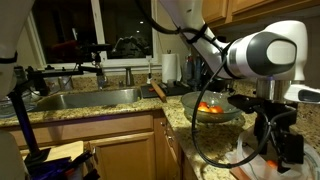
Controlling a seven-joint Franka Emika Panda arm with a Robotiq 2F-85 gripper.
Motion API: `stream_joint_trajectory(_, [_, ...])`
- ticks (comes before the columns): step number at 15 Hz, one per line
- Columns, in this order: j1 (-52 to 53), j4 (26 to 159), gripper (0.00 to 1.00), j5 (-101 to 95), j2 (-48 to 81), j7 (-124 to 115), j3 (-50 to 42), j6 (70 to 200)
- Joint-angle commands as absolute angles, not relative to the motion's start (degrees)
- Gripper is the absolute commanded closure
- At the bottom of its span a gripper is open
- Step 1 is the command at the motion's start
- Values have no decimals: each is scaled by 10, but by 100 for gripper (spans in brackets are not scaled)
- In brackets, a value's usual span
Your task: Pick a peach from the bag and place it in the bowl
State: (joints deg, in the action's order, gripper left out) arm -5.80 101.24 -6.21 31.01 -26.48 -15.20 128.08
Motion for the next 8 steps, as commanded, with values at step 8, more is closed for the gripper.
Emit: stream_joint_trajectory(8, [-66, 1008, 0, -52, 307, -243, -146, 1278])
